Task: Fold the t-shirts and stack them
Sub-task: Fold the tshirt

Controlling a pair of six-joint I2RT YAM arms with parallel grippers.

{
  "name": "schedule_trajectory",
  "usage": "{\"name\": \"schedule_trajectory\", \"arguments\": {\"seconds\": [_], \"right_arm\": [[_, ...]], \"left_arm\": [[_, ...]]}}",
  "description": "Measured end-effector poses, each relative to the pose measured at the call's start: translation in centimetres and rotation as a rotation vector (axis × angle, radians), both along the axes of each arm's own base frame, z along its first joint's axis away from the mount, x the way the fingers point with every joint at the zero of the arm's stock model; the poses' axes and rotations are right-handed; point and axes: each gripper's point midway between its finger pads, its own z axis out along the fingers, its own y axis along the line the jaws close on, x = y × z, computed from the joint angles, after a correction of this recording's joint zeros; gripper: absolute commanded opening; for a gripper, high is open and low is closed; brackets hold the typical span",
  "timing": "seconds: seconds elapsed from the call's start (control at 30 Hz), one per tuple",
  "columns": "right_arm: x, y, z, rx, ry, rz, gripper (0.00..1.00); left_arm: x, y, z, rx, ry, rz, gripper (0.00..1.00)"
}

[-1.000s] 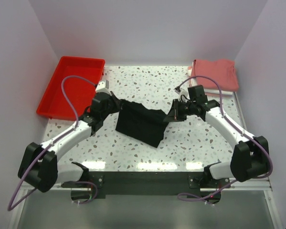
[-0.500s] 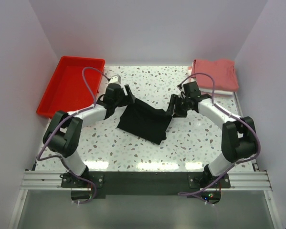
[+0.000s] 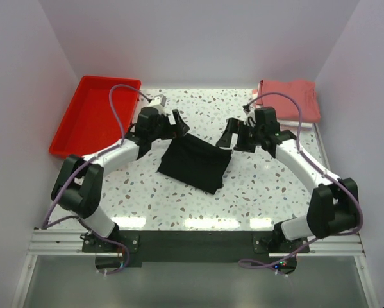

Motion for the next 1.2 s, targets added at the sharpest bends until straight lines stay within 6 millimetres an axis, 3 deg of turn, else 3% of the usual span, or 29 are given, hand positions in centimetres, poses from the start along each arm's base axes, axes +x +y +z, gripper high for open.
{"name": "schedule_trajectory", "arguments": {"seconds": [0.1, 0.23, 0.33, 0.47, 0.6, 0.87, 1.13, 1.2], "right_arm": [[-2.1, 0.8, 1.3, 0.046, -0.031, 0.057, 0.99], [-4.4, 2.6, 1.5, 0.075, -0.042, 0.162, 0.99], [-5.8, 4.8, 0.2, 0.075, -0.016, 0.261, 0.99], [-6.3, 7.6, -3.1, 0.061, 0.063, 0.345, 0.99], [-4.5, 8.1, -5.2, 0.024, 0.099, 0.322, 0.99], [0.2, 7.3, -4.7, -0.033, 0.025, 0.221, 0.99], [3.0, 4.1, -10.5, -0.087, 0.149, 0.108, 0.99], [3.8, 4.3, -10.1, -0.073, 0.138, 0.102, 0.99]], "left_arm": [[-1.3, 0.0, 1.5, -0.024, -0.027, -0.022, 1.0], [-3.6, 0.3, 2.8, -0.041, -0.055, -0.042, 1.0], [-5.0, -0.3, 3.0, -0.053, -0.058, -0.075, 1.0], [-5.7, -1.4, 2.1, -0.064, -0.031, -0.128, 1.0], [-5.3, -2.3, -0.1, -0.063, 0.008, -0.162, 1.0], [-1.8, -5.5, -4.0, -0.067, 0.09, -0.239, 1.0], [0.4, -6.5, -6.3, -0.064, 0.122, -0.251, 1.0], [0.6, -6.4, -6.7, -0.058, 0.126, -0.25, 1.0]]}}
